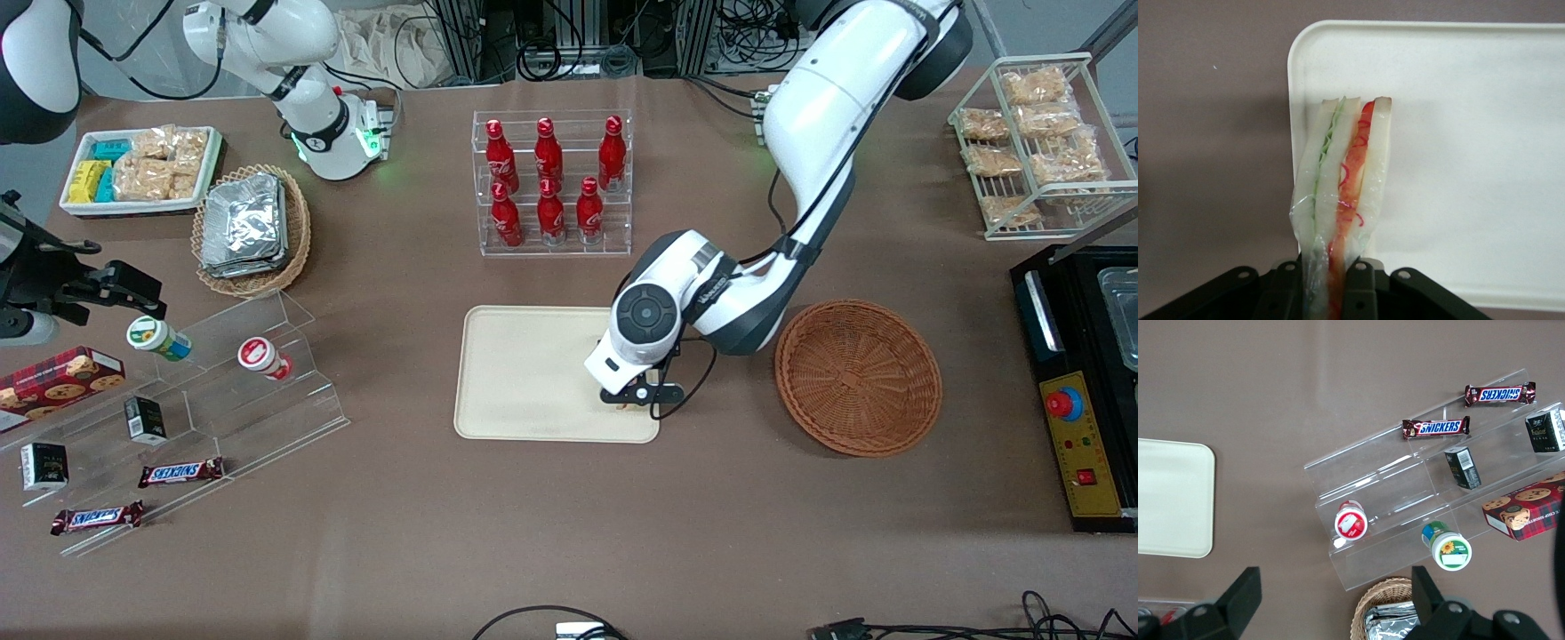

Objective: Place sandwich from basket to tray
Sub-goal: 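Lower the sandwich onto the tray and open the left gripper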

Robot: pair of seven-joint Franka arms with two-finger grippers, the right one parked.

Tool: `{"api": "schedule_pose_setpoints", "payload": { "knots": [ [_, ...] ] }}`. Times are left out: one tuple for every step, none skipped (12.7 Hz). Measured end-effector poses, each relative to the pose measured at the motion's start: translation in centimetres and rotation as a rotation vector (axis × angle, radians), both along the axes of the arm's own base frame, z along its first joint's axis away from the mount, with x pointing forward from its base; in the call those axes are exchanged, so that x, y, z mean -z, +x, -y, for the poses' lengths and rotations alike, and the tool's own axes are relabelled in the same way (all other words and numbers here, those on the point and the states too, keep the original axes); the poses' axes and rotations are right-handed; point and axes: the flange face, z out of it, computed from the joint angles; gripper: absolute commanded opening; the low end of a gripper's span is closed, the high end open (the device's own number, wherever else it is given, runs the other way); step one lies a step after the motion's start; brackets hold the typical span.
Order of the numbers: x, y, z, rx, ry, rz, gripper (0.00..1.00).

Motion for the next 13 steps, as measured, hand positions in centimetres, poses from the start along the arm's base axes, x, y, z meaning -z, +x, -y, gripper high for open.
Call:
{"api": "schedule_pose_setpoints", "payload": {
  "knots": [
    [1.3, -0.1, 0.3, -0.002, 0.006, 0.006, 0.00],
    [2.3, -0.2, 0.4, -0.005, 0.006, 0.005, 0.06],
    [3.0, -0.2, 0.5, -0.008, 0.006, 0.000, 0.56],
    [3.0, -0.2, 0.5, -0.010, 0.006, 0.001, 1.00],
    [2.8, -0.1, 0.5, -0.012, 0.004, 0.004, 1.00],
    [2.8, 0.0, 0.5, -0.013, 0.003, 0.005, 1.00],
    [2.7, 0.0, 0.5, -0.014, 0.003, 0.006, 1.00],
    [2.7, 0.0, 0.5, -0.015, 0.002, 0.007, 1.00],
    [2.7, 0.1, 0.5, -0.015, 0.002, 0.008, 1.00],
    [2.6, 0.1, 0.5, -0.015, 0.002, 0.009, 1.00],
    [2.5, 0.2, 0.5, -0.016, 0.001, 0.011, 1.00],
    [2.5, 0.2, 0.5, -0.016, 0.001, 0.013, 1.00],
    [2.4, 0.2, 0.5, -0.017, 0.000, 0.015, 1.00]
  ]
}}
